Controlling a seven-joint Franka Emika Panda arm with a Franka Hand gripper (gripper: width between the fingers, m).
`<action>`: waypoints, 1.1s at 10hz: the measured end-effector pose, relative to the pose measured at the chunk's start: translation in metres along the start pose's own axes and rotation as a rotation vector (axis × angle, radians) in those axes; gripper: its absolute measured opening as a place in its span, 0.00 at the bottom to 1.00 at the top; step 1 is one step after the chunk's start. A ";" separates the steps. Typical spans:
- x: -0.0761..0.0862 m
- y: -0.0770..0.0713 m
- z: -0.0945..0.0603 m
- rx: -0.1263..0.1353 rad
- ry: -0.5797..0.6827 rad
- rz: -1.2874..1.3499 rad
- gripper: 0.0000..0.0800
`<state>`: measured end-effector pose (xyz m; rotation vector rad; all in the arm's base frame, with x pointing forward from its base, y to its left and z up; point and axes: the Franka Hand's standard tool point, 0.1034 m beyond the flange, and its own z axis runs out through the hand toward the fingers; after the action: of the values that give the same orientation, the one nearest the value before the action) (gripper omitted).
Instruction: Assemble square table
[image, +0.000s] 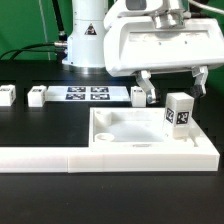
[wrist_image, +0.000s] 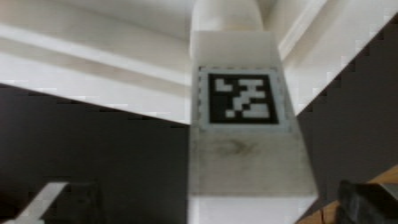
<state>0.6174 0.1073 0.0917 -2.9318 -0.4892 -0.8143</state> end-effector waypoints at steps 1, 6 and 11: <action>0.000 0.001 0.000 -0.001 0.001 0.001 0.81; 0.000 -0.009 0.005 0.079 -0.362 0.079 0.81; -0.009 -0.005 0.008 0.095 -0.452 0.072 0.81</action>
Offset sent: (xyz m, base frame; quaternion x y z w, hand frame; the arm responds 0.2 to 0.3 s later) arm 0.0199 -0.0154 -0.0013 -0.0564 -0.2584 -0.0065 0.9644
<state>0.6125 0.1109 0.0802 -3.0144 -0.4259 -0.1082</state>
